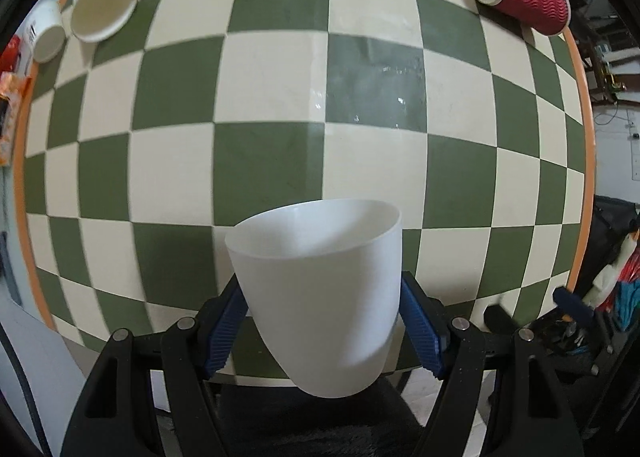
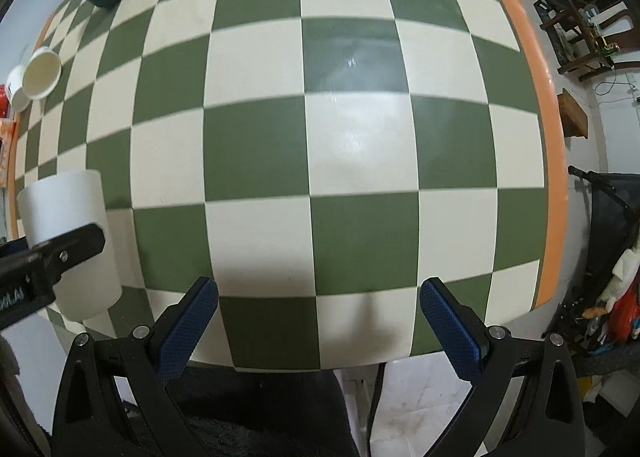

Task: Flip cup upside down
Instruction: 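Close the left gripper on the white cup and lift it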

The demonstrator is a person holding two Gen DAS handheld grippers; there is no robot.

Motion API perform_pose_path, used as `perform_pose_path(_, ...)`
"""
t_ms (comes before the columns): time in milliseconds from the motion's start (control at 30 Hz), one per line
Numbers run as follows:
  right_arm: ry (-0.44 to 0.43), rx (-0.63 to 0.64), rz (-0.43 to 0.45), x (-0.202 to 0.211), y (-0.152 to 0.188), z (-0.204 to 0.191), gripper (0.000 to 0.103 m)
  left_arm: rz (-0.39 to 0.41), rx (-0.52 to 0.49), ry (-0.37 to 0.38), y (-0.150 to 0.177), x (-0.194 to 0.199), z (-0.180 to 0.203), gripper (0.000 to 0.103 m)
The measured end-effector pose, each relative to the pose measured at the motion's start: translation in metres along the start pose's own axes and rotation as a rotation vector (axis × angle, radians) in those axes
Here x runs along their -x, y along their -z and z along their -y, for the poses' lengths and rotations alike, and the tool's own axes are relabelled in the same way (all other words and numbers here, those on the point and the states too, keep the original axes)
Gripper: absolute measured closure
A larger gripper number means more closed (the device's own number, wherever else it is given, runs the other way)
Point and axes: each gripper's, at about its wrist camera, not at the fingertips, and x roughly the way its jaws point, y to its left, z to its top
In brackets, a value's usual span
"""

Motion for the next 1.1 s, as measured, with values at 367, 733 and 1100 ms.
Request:
perform_pose_path(367, 0.023, 0.001, -0.011, -0.009, 0.004, 0.004, 0.000, -0.004, -0.064, -0.056, -0.016, -0.030, 0.024, 0.031)
perform_pose_path(733, 0.022, -0.012, 0.003, -0.004, -0.009, 0.003, 0.000, -0.010, -0.064, -0.067, -0.020, -0.033, 0.029, 0.031)
perform_pose_path(1100, 0.005, -0.015, 0.023, 0.009, -0.009, -0.003, 0.000, 0.016, -0.058, -0.069, -0.021, -0.025, 0.028, 0.016)
